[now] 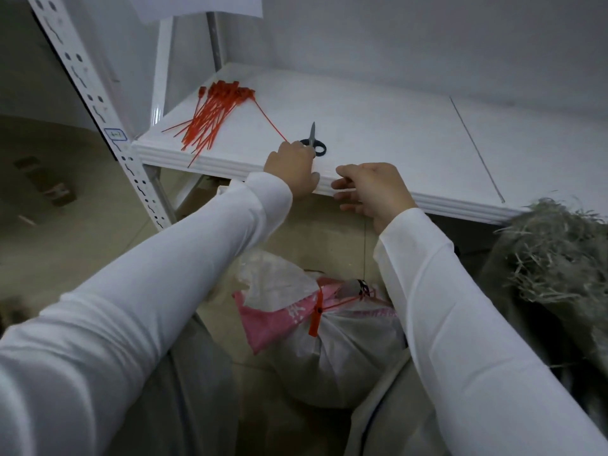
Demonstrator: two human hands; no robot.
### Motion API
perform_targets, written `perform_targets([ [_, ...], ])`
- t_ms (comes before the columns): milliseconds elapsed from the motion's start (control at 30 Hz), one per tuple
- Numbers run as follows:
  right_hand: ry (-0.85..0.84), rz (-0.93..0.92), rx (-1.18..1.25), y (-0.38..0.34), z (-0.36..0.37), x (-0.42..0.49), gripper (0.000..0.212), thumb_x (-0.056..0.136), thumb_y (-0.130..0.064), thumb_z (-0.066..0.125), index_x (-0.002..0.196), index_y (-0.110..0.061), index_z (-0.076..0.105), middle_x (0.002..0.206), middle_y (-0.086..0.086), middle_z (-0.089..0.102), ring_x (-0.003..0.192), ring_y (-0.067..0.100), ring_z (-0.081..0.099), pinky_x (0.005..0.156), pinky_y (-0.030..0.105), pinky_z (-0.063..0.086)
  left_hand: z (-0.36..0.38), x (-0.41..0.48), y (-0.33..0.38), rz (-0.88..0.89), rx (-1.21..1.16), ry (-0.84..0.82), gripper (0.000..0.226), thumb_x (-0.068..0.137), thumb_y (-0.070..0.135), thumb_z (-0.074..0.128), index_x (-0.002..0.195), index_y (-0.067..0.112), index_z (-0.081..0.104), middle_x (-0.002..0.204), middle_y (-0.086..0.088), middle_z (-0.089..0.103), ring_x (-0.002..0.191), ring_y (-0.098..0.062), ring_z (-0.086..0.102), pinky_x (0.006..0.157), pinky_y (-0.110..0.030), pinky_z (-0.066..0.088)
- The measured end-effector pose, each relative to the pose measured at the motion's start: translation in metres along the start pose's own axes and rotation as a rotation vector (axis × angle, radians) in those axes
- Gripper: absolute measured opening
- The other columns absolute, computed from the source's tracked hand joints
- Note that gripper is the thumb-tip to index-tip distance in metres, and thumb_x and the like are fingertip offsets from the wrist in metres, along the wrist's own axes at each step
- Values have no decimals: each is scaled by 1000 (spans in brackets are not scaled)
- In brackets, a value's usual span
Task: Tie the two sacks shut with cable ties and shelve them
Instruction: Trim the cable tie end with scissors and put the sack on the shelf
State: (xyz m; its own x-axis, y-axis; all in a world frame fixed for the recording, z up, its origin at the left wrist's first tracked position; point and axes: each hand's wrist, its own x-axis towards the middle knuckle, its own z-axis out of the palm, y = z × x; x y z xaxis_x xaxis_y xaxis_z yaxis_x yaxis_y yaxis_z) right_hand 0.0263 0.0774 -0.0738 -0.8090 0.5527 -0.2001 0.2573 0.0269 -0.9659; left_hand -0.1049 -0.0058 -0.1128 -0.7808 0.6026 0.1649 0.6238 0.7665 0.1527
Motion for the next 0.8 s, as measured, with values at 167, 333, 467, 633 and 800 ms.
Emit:
perform_targets([
  [167, -15, -10, -1, 2, -2, 2, 12, 90, -17, 62, 82, -8, 63, 85, 9, 70, 70, 20, 63, 68, 33, 54, 11, 23, 3, -23, 69, -8, 43, 95, 21, 41, 136, 8, 42, 136, -12, 48, 124, -31, 42, 96, -42, 39],
  [333, -2, -18, -12, 5, -9, 2, 14, 90, -17, 62, 78, -9, 63, 81, 7, 70, 70, 20, 64, 69, 33, 55, 26, 30, 3, -38, 144, -29, 35, 94, 12, 39, 127, 7, 46, 131, -14, 50, 121, -33, 43, 93, -41, 38],
  [467, 4, -19, -19, 7, -17, 1, 14, 90, -18, 62, 78, -9, 63, 80, 7, 69, 69, 19, 64, 67, 32, 54, 22, 33, 8, 38, 217, 92, 34, 88, 1, 45, 120, 5, 54, 116, -16, 59, 111, -33, 49, 84, -38, 42],
  [633, 11, -11, -28, 7, -22, 1, 13, 90, -19, 62, 80, -11, 64, 81, 5, 71, 69, 18, 65, 69, 32, 56, 23, 28, 20, 95, 108, 99, 30, 88, -2, 45, 116, 6, 52, 111, -14, 56, 94, -35, 59, 69, -37, 41],
  [800, 10, -3, -29, 7, -24, -1, 14, 90, -19, 61, 80, -10, 63, 80, 5, 70, 68, 18, 65, 70, 33, 56, 21, 28, 20, 149, 22, 45, 23, 90, 2, 48, 113, 3, 50, 110, -18, 56, 93, -37, 59, 71, -38, 43],
])
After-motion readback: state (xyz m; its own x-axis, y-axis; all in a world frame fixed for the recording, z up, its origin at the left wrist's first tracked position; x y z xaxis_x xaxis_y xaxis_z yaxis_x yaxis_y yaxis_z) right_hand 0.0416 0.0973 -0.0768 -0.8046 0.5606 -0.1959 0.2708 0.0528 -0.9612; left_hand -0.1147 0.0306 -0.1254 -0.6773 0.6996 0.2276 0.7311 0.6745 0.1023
